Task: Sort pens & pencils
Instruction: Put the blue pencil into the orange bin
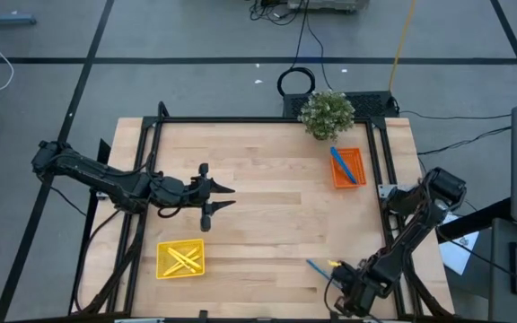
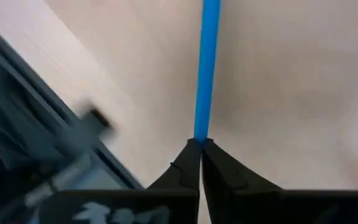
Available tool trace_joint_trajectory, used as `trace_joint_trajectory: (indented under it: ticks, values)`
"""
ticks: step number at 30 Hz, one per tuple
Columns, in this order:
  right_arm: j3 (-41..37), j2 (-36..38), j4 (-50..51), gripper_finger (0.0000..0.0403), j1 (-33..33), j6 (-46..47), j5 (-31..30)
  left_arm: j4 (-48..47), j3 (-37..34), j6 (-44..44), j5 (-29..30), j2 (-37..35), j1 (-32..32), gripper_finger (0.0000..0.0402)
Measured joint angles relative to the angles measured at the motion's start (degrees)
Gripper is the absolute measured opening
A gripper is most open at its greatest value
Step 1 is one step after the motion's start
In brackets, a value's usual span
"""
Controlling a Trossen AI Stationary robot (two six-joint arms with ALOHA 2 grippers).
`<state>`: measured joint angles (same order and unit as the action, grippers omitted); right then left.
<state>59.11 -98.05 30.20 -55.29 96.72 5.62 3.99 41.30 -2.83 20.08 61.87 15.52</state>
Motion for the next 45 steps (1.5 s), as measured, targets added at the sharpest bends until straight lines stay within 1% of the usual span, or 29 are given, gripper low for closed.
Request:
trace_joint_trajectory:
  ticks: [10,19,24,26,28,31,34,37,41,45]
  values:
    - [0.07,4.29,0.07,0.0002,0.78,-8.17,-13.14,0.02,0.00,-0.17,-0.07,0.00,-0.01,0.0143]
    - [0.08,5.17,-0.01,0.0001,1.59,-14.32,-19.38,0.02,0.00,-0.22,-0.31,0.00,0.00,0.0143]
    - [-1.63,5.24,-0.26,0.0001,2.60,-15.16,-19.29,0.02,0.00,-0.22,-0.31,0.00,0.00,0.0143]
    - [-2.84,5.24,-2.04,0.0000,3.13,-15.91,-19.28,0.02,0.00,-0.22,-0.31,0.00,0.00,0.0143]
    - [-4.28,5.24,-5.69,0.0000,3.52,-17.45,-19.03,0.02,0.00,-0.22,-0.31,0.00,-0.02,0.0143]
    - [-6.38,5.24,-15.59,0.0002,4.11,-21.62,-17.70,0.02,0.00,-0.20,-0.29,0.00,0.00,0.0143]
    - [-7.82,5.24,-22.40,0.0018,4.63,-24.91,-17.39,0.02,0.00,-0.21,-0.28,0.00,0.00,0.0143]
    - [-7.87,5.25,-21.34,0.0048,4.69,-26.18,-15.88,0.02,0.00,-0.20,-0.28,0.00,0.00,0.0143]
    - [-7.91,5.06,-16.66,0.0091,4.22,-27.70,-15.90,0.02,0.00,-0.17,-0.28,0.00,-0.01,0.0143]
    - [-7.91,3.38,-15.46,0.0114,4.20,-30.93,-16.14,0.02,0.00,-0.17,-0.28,0.00,0.00,0.0143]
